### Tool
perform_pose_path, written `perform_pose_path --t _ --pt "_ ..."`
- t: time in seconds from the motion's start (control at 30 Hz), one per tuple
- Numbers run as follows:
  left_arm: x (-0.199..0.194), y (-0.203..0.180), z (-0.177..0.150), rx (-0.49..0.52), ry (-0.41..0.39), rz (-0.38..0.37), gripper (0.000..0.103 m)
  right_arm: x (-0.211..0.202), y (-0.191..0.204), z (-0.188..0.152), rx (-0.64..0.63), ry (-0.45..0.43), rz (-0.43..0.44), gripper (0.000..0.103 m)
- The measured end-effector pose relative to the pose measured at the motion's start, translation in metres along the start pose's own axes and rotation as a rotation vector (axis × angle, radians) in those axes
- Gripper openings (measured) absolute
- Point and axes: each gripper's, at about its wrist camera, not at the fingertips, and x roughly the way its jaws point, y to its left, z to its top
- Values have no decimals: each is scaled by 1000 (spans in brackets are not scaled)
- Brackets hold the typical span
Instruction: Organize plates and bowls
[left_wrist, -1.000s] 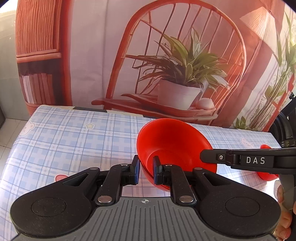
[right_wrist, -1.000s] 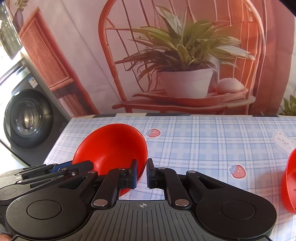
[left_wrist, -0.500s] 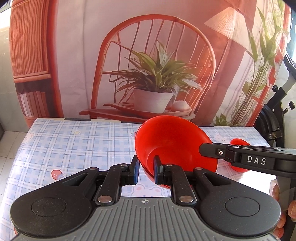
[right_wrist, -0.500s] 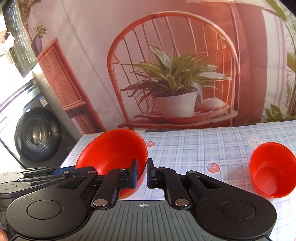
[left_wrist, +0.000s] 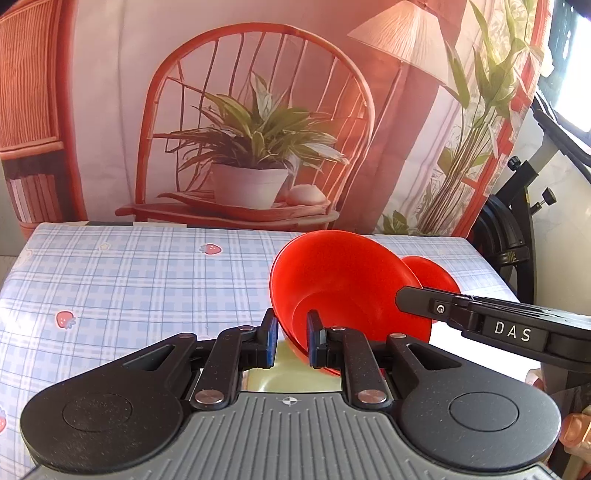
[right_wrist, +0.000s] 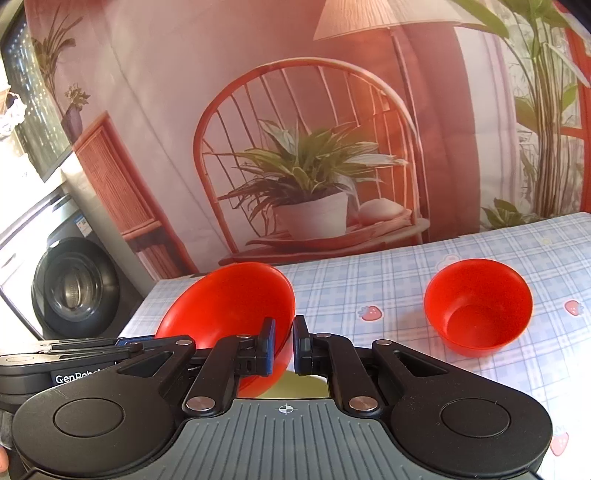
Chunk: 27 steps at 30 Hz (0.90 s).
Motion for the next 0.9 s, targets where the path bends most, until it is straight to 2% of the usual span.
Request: perform_pose_path --t 0.27,0.63,0.9 --pt "1 -31 -13 16 29 -60 17 -38 -30 -14 77 -20 -14 10" --pt "7 -85 -34 78 79 -189 17 -101 -80 -39 133 -30 -102 10" --pt "12 -114 -60 132 153 -254 17 -132 -103 -67 165 10 -153 11"
